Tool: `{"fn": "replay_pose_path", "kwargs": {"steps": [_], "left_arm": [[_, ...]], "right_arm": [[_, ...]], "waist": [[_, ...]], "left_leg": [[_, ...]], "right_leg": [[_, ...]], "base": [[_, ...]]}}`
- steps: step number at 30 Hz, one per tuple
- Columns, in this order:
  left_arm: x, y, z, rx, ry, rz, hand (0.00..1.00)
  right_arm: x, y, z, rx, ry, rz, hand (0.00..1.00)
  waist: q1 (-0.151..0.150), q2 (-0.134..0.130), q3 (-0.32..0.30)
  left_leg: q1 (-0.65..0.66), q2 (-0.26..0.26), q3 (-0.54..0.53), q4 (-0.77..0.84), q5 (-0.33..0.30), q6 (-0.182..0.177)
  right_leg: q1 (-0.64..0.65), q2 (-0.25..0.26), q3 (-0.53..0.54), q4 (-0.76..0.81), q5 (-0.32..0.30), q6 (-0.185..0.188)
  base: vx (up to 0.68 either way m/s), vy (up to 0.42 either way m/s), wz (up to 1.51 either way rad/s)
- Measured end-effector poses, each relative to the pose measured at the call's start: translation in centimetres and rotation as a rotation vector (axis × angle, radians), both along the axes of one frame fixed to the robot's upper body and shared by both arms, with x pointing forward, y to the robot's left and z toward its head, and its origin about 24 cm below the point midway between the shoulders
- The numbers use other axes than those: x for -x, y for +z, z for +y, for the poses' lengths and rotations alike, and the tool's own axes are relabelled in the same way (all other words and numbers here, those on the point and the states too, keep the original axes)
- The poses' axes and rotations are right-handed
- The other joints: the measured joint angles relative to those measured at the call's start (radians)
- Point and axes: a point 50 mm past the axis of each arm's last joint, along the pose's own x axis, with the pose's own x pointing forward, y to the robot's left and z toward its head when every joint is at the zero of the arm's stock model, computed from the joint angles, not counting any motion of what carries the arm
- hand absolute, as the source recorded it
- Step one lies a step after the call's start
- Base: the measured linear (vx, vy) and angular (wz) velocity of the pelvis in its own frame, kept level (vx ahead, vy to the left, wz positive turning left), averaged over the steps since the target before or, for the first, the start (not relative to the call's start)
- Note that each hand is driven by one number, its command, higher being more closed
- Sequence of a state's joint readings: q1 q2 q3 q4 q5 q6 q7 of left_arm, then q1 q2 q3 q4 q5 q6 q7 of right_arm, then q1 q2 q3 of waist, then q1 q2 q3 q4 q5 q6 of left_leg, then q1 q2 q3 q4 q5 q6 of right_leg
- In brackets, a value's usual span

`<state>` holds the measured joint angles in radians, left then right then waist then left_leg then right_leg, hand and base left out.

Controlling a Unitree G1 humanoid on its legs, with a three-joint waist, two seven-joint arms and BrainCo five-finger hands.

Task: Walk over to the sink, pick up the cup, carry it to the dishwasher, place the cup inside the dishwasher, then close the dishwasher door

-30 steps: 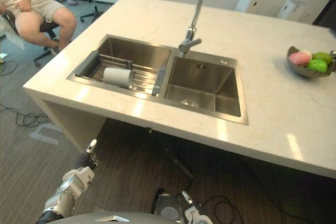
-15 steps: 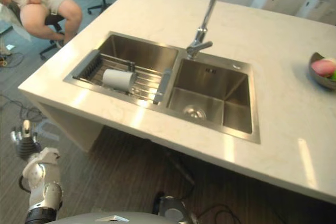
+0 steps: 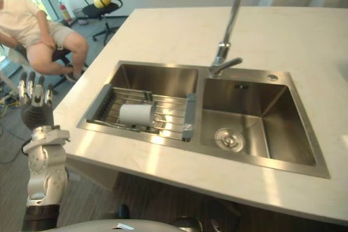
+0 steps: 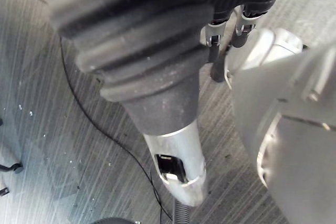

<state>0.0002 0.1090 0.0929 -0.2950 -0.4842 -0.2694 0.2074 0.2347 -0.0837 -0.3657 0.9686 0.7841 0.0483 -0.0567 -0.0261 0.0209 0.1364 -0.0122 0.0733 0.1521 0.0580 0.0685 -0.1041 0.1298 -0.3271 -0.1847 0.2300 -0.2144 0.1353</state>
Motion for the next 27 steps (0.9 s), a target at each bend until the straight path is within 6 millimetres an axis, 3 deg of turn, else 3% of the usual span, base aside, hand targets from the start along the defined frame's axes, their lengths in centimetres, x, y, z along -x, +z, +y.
{"fn": "replay_pose_path", "kwargs": {"steps": [2,3,6,7,9,11,12,15,16,19,20,22,27], "left_arm": [[0.3,1.3,-0.5,-0.054,-0.037,-0.037,0.00],[0.5,1.9,-1.0,-0.072,-0.069,-0.061,0.00],[1.2,3.6,-2.2,-0.171,-0.113,-0.129,0.00],[1.4,3.9,-2.5,-0.207,-0.117,-0.141,0.00],[1.4,3.9,-2.9,-0.273,-0.126,-0.131,0.00],[1.1,3.7,-3.2,-0.318,-0.148,-0.101,0.00],[0.5,3.3,-3.7,-0.352,-0.184,-0.063,0.00],[-0.8,0.8,-5.5,-0.504,-0.268,0.077,0.00],[-1.0,-0.2,-6.3,-0.587,-0.289,0.117,0.00],[-0.8,-0.9,-7.5,-0.680,-0.336,0.133,0.00],[-0.7,-1.3,-8.0,-0.747,-0.357,0.134,0.00],[-0.8,-2.2,-7.9,-0.841,-0.361,0.159,0.00],[-0.9,-5.4,-7.3,-1.092,-0.350,0.284,0.00]], "right_arm": [[0.3,-0.4,1.4,-0.034,-0.014,0.028,0.00],[0.7,-0.6,1.7,-0.043,-0.018,0.048,0.00],[1.3,-0.5,1.5,-0.027,-0.031,0.083,0.00],[1.4,-0.5,1.5,-0.026,-0.032,0.085,0.00],[1.3,-0.6,1.7,-0.034,-0.014,0.090,0.00],[0.9,-0.6,1.9,-0.040,0.019,0.093,0.00],[0.6,-0.6,2.0,-0.045,0.037,0.093,0.00],[0.8,-0.7,1.9,-0.050,0.083,0.109,0.00],[0.7,-0.6,1.7,-0.050,0.100,0.110,0.00],[0.7,-0.4,0.7,-0.034,0.117,0.121,0.00],[0.2,-0.2,0.2,-0.021,0.138,0.113,0.00],[-0.5,0.1,-0.5,-0.002,0.168,0.100,0.00],[-2.7,0.4,0.0,-0.009,0.220,0.047,0.00]], "waist": [[0.009,-0.038,-0.008],[0.008,-0.033,-0.005],[-0.001,-0.005,-0.004],[-0.003,0.004,-0.005],[0.006,-0.006,-0.032],[0.017,-0.019,-0.036],[0.007,-0.034,-0.034],[0.007,-0.029,-0.028],[0.003,-0.022,-0.027],[0.004,-0.002,-0.034],[0.008,0.017,-0.047],[0.002,0.026,-0.051],[0.006,0.002,-0.058]], "left_leg": [[0.004,-0.037,0.029,-0.005,-0.030,0.018],[0.027,-0.044,0.042,-0.006,-0.051,0.025],[0.090,-0.035,0.083,-0.010,-0.090,0.041],[0.112,-0.027,0.102,-0.012,-0.098,0.042],[0.118,-0.012,0.149,0.002,-0.109,0.038],[0.103,-0.005,0.141,0.005,-0.114,0.031],[0.086,0.000,0.141,0.011,-0.115,0.031],[0.063,0.020,0.148,0.023,-0.125,0.013],[0.066,0.028,0.147,0.027,-0.130,-0.001],[0.066,0.050,0.145,0.023,-0.122,-0.008],[0.071,0.055,0.138,0.004,-0.111,-0.011],[0.082,0.056,0.121,-0.021,-0.101,-0.013],[0.084,0.057,0.121,-0.056,-0.085,-0.015]], "right_leg": [[0.004,-0.037,0.010,-0.036,0.051,0.032],[0.003,-0.046,0.009,-0.020,0.101,0.043],[-0.101,-0.067,0.004,0.189,0.156,-0.024],[-0.122,-0.069,-0.004,0.225,0.174,-0.030],[-0.130,-0.049,-0.081,0.131,0.201,-0.019],[-0.119,-0.026,-0.082,0.034,0.204,-0.016],[-0.099,-0.014,-0.104,-0.037,0.217,0.002],[-0.068,0.020,-0.130,-0.148,0.222,0.019],[-0.060,0.028,-0.130,-0.157,0.211,0.058],[-0.067,0.052,-0.127,-0.164,0.206,0.053],[-0.069,0.064,-0.128,-0.173,0.208,0.046],[-0.062,0.075,-0.130,-0.187,0.213,0.039],[-0.059,0.089,-0.134,-0.229,0.234,0.031]], "base": [[0.15,0.234,-0.32],[0.16,0.210,-0.35],[0.10,0.178,-0.55],[0.10,0.110,-0.72],[0.13,0.045,-0.99],[0.09,-0.064,-0.77],[0.01,-0.091,-0.26],[-0.04,-0.120,-0.17],[-0.06,-0.150,-0.15],[-0.04,-0.097,-0.08],[-0.01,-0.080,-0.06],[0.02,-0.054,-0.04],[0.00,-0.008,-0.01]]}}
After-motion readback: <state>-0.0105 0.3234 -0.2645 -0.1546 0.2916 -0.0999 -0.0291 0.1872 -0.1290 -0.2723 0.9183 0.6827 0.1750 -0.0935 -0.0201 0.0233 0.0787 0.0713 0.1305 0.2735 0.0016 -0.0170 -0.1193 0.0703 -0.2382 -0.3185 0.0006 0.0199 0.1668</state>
